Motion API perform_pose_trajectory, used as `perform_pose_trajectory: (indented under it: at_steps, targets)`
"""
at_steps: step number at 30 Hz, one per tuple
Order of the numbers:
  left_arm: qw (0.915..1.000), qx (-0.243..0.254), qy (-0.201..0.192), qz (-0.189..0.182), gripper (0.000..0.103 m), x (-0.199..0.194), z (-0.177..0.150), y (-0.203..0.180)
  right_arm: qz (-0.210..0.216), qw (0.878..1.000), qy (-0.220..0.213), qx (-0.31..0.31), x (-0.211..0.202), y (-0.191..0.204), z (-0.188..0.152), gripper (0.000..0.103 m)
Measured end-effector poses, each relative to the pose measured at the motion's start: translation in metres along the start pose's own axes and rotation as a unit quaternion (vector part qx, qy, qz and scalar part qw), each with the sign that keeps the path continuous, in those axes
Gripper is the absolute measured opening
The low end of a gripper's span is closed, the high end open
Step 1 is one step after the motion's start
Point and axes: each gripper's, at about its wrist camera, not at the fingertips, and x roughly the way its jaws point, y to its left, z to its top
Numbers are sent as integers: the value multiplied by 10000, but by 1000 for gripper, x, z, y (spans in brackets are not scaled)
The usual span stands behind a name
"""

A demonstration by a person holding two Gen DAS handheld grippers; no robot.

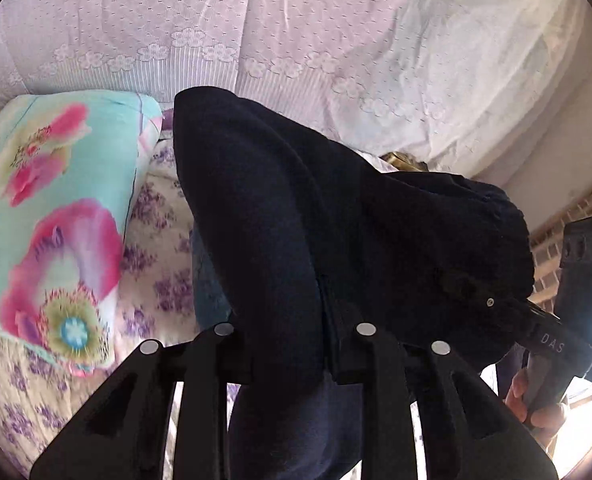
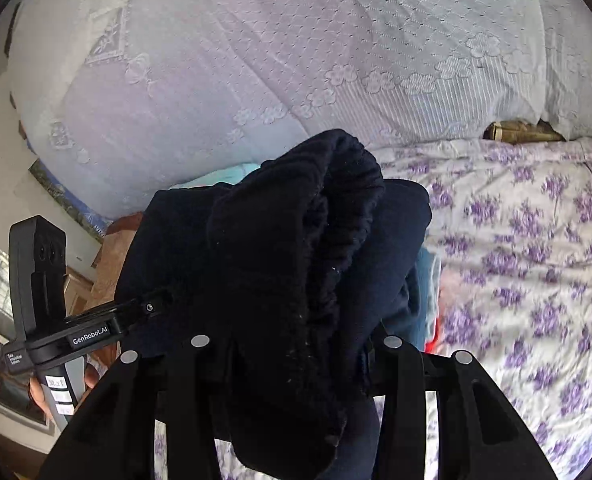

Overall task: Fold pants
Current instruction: 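Carry the folded pants with both grippers onto the stack of folded clothes, then open both grippers and withdraw them from the stacked pants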

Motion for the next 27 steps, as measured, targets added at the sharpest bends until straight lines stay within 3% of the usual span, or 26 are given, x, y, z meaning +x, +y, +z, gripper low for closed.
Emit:
perform_pose_trajectory:
  at_steps: [4,5,6,7,8,11,14,17,21,24,27]
  targets:
    - [9990,69,354,257,24,72,28,22,-338,9984,418,146,76,-40,30,44]
    - [9981,-6,522,322,27,97,27,34,-472,9977,468,142,94,-53,27,49]
    - [9970,-73,645,414,31,120,24,45,-626,9970,441,66,110,-64,23,61]
    - [9971,-123,584,464,45,134,20,54,-743,9964,401,-1,123,-75,18,69]
    - [9976,-123,391,559,61,137,17,60,-761,9966,314,41,130,-84,13,84]
    - [9972,-53,132,730,89,133,14,70,-104,9980,302,546,134,-112,7,90]
    - [9984,-214,206,476,89,124,16,83,49,9970,479,608,127,-114,8,90]
    - [9961,-72,2,883,87,109,12,78,-238,9985,363,325,110,-99,9,90]
    - [9927,-13,-252,1178,87,81,-3,68,-260,9992,40,317,69,-87,12,90]
    - [9889,285,-681,1288,87,43,-32,49,-583,9974,-396,135,22,-69,4,90]
    - [9794,776,-1219,1413,91,0,-86,20,-1312,9869,-926,-144,-27,-46,-32,91]
